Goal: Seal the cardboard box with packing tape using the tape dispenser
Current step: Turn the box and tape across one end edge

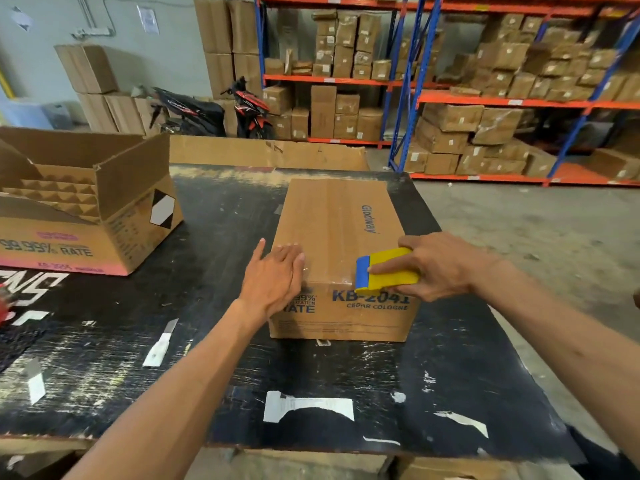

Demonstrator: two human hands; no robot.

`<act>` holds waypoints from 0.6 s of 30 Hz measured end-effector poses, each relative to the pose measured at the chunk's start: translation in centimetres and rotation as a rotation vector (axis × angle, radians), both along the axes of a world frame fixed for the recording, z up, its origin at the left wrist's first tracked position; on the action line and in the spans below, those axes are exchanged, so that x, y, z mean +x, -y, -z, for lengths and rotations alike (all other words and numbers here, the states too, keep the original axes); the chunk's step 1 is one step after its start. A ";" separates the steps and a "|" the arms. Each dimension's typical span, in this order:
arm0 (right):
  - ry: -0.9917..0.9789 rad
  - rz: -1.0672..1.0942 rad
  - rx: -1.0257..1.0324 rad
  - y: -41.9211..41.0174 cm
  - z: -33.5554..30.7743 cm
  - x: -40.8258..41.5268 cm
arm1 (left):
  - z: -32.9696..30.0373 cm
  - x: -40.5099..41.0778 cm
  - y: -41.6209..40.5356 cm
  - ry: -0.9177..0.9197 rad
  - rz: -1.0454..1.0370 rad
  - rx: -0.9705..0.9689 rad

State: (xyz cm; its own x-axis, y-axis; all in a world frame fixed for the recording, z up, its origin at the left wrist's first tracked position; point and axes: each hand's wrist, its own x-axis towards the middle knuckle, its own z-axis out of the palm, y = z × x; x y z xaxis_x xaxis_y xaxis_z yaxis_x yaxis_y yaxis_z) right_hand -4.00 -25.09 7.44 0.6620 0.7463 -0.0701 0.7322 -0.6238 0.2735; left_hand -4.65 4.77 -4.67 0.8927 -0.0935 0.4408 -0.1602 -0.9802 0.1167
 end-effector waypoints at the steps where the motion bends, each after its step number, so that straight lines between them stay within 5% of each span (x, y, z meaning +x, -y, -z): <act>1: 0.001 0.000 -0.002 0.0 0.0 0.0 | -1.0 0.3 0.8 -0.005 -0.013 0.031; 8: 0.029 -0.013 0.071 0.1 0.4 -0.2 | -0.5 1.8 6.4 -0.198 0.124 0.052; 18: 0.082 -0.029 0.136 7.3 1.5 -0.8 | -0.1 1.8 5.8 -0.210 0.116 0.055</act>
